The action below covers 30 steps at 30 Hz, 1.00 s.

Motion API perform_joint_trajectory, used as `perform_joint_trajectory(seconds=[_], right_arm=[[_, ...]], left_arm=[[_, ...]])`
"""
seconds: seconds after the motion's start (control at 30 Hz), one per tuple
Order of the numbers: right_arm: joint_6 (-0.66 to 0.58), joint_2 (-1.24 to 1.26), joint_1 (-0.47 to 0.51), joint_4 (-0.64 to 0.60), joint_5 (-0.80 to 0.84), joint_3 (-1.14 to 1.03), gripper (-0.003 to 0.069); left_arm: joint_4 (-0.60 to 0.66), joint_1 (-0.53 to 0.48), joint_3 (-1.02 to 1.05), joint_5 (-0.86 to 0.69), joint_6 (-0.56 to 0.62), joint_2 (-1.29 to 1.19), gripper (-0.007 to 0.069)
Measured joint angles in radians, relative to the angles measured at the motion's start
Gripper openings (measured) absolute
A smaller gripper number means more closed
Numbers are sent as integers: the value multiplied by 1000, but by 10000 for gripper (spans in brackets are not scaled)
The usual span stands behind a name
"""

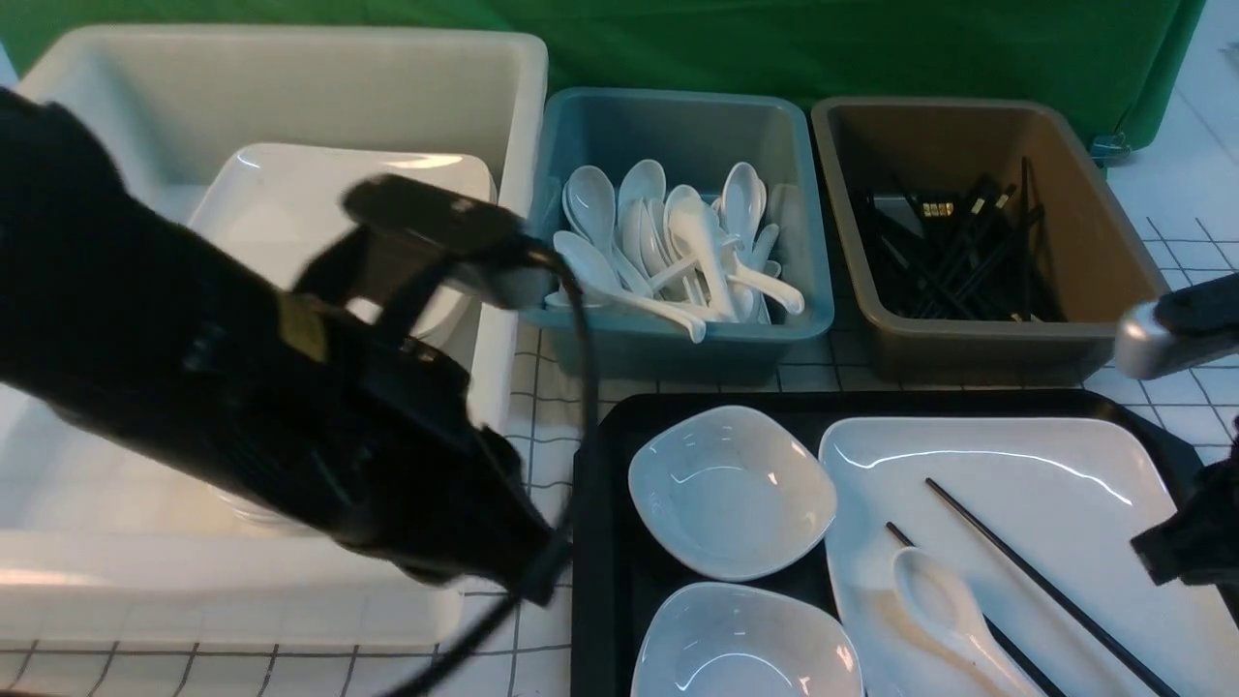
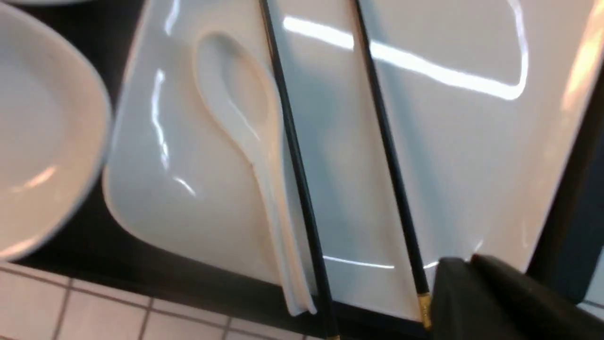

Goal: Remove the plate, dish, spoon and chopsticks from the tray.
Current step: Use the right arm to grab a pair of chopsticks from the plate

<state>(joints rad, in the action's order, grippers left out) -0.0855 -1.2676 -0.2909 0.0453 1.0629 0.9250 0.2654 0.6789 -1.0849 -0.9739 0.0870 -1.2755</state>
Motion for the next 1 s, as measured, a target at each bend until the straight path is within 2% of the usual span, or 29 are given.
perform_joint_trajectory(seconds=[0.1, 0.2, 0.33, 0.6, 1.0], right_arm=[[-22, -100, 0, 0, 4, 0, 280], [-35, -179, 0, 0, -19, 0, 501], [-56, -254, 0, 0, -60, 1, 650], [-69, -363, 0, -7, -127, 1, 643], [-76, -382, 0, -27, -176, 2, 634]], left_arm=[[-3, 126, -30, 44, -17, -48, -11], [0, 191, -36, 86, -17, -87, -11], [0, 214, -36, 97, -17, -117, -11], [-24, 214, -36, 114, -17, -121, -11], [-30, 214, -36, 158, -17, -121, -3]])
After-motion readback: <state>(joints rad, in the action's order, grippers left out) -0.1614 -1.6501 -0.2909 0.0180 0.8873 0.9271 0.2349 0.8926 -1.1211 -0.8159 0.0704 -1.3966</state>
